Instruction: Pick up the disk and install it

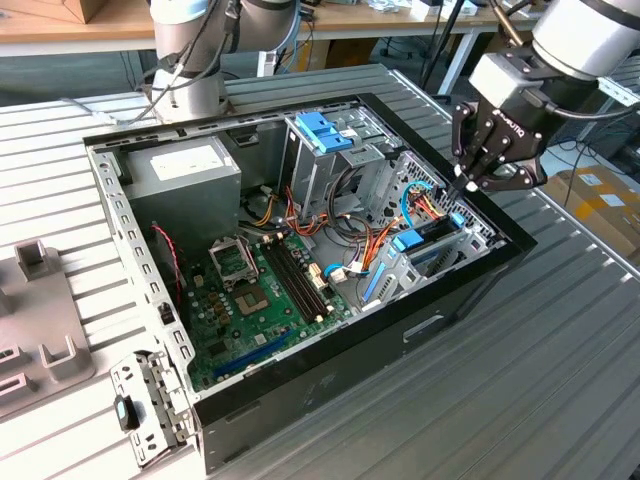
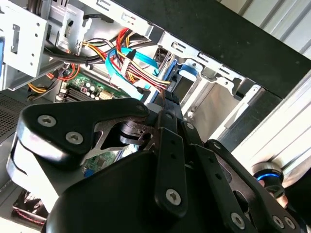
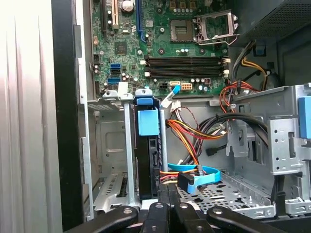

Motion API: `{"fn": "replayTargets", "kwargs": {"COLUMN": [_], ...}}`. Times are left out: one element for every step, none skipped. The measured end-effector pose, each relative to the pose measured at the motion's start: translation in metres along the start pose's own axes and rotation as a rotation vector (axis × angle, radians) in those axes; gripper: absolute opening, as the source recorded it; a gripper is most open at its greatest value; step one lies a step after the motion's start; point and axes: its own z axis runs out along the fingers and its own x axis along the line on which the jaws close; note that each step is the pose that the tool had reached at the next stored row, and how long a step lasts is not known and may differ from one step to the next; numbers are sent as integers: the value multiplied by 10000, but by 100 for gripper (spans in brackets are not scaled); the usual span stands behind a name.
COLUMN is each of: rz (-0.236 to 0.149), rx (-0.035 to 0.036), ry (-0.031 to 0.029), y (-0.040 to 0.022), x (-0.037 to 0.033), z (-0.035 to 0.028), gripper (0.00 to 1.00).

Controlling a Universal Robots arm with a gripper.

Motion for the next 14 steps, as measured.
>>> {"fn": "replayTargets", "kwargs": {"rz": [0,0,0,0,0,0,0,0,0,0,0,0,0,-1], "rx": [0,0,0,0,0,0,0,0,0,0,0,0,0,0], "ry": [-2,0,0,-1,0,-2,-2,0,-3,-2,-2,-1,-1,0], "y": [1,1,1,1,2,2,2,2,2,2,2,2,2,-1], "x": [-1,-3,-4,-5,-6,-6,-7,-7,-8,-7,-7,-7,-7,-8], "z": [-22,-34,-42,-55,-65,-72,-79,-83,-83,-84,-84,-85,-85,-85], "gripper": [11,11,11,11,11,11,11,11,11,11,11,11,11,11]}}
